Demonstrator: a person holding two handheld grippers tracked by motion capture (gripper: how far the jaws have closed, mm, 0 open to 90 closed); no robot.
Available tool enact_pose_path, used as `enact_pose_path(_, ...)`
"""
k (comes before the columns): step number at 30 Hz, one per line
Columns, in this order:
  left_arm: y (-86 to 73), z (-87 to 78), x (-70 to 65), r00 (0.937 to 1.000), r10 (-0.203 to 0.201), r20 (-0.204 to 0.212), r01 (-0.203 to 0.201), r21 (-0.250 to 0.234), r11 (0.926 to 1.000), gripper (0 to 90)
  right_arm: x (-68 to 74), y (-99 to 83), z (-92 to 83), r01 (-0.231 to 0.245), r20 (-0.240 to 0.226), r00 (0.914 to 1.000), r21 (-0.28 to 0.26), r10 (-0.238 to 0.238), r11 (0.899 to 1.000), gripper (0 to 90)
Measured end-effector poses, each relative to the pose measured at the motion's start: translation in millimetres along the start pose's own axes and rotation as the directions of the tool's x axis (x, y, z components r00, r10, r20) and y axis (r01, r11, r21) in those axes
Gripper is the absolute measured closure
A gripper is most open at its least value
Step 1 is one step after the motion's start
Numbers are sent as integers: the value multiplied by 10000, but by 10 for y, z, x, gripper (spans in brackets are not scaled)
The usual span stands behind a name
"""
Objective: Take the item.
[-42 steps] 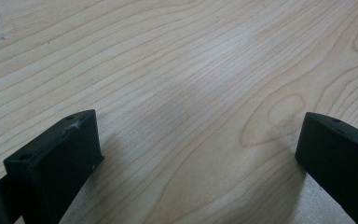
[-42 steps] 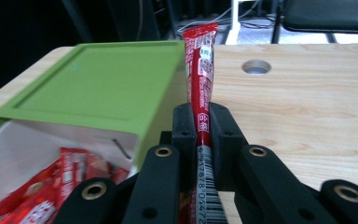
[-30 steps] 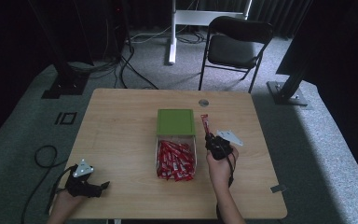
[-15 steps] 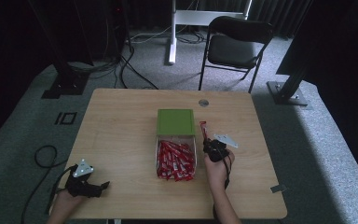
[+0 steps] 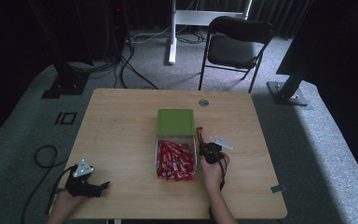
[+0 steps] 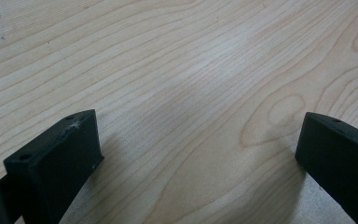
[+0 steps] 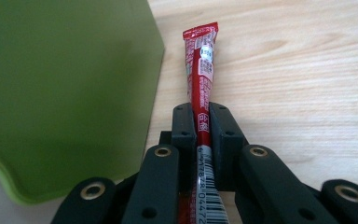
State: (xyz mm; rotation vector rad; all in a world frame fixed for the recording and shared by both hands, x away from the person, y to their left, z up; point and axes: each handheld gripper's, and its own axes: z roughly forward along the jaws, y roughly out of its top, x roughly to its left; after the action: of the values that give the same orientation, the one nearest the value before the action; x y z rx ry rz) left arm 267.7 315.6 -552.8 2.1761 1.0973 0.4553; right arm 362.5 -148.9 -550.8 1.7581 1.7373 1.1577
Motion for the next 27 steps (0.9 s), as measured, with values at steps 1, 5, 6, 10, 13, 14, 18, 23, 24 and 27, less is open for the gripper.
enact_pose_path(1,0,0,0,10000,0,1,0,0,10000,8,4,-9,8,-16,12,10000,9,16,10000,820)
enact_pose_path(5,0,0,0,10000,2,1,-2,-4,10000,8,17,-29,38,32,19,10000,115,-32,9999,813)
enact_pose_path(6,0,0,0,10000,3,2,-3,-2,10000,8,21,-30,43,5,-5,10000,187,-5,9998,808)
enact_pose_path(10,0,0,0,10000,-1,0,1,1,10000,8,40,-29,52,155,-166,9998,354,-149,9993,746)
enact_pose_path(13,0,0,0,10000,2,1,-2,-2,10000,8,49,-36,40,304,-296,9991,469,-290,9984,674)
enact_pose_path(14,0,0,0,10000,3,1,-3,-1,10000,8,49,-37,29,307,-358,9989,440,-291,9986,648)
enact_pose_path(18,0,0,0,10000,6,-1,-6,-1,10000,8,28,-25,-26,637,-490,9969,456,-614,9969,533)
enact_pose_path(23,0,0,0,10000,6,-1,-6,0,10000,8,-16,11,-126,1059,-672,9924,345,-1034,9938,432)
enact_pose_path(24,0,0,0,10000,7,0,-7,0,10000,8,-27,21,-144,1102,-713,9916,285,-1079,9935,406)
enact_pose_path(27,0,0,0,10000,6,1,-6,0,10000,8,-60,51,-203,1141,-780,9906,182,-1124,9933,360)
